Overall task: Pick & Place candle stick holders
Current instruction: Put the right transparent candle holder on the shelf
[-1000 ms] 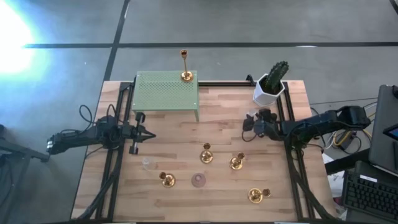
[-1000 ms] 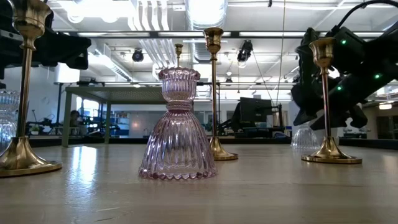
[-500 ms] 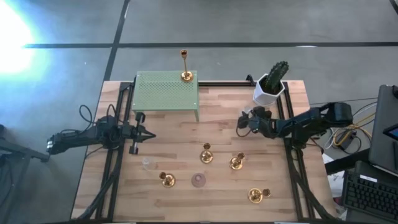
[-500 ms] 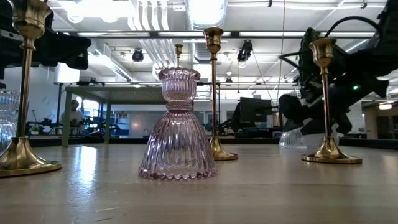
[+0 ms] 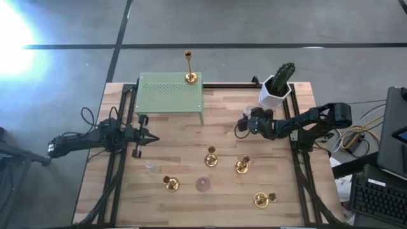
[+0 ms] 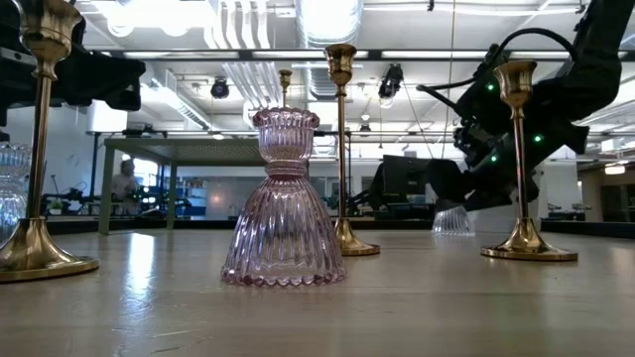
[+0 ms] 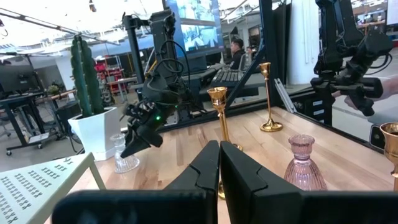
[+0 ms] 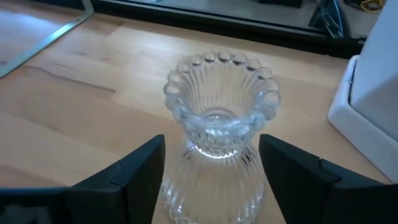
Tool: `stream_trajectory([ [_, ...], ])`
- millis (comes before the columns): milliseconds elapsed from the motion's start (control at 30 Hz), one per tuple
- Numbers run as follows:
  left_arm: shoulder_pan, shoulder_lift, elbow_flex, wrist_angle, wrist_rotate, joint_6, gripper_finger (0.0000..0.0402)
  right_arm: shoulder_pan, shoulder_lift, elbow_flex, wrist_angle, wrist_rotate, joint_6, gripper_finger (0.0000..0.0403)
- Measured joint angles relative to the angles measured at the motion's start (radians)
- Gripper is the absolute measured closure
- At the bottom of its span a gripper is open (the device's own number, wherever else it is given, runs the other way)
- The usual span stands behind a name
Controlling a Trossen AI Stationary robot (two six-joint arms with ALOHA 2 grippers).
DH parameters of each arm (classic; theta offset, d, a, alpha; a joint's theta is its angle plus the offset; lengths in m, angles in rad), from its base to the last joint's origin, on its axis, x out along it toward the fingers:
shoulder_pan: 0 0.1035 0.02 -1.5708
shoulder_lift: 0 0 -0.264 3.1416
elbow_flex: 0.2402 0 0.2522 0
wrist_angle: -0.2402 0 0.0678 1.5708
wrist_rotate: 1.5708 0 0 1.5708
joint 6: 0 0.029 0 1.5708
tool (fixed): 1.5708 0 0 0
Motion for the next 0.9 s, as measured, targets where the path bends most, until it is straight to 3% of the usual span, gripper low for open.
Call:
stream_trajectory([
  [233, 0.0, 0.0, 0.0, 0.0, 0.0, 0.0, 0.0383, -0.009, 0.0, 0.001, 0.003, 0.063, -0.003, 0.0119],
  [400, 0.0, 0.0, 0.0, 0.0, 0.0, 0.0, 0.0383, -0.029, 0.0, 0.011, 0.007, 0.06, -0.003, 0.0129],
  [633, 0.0, 0.0, 0.0, 0.0, 0.0, 0.0, 0.0383, -0.054, 0.0, 0.012, 0.009, 0.032, 0.001, 0.0187],
  [833, 0.0, 0.0, 0.0, 0.0, 0.0, 0.0, 0.0383, -0.058, -0.002, 0.013, 0.015, 0.035, 0.011, 0.0273],
  [900, 0.0, 0.0, 0.0, 0.0, 0.0, 0.0, 0.0383, -0.057, -0.003, 0.013, 0.016, 0.033, 0.011, 0.0284],
])
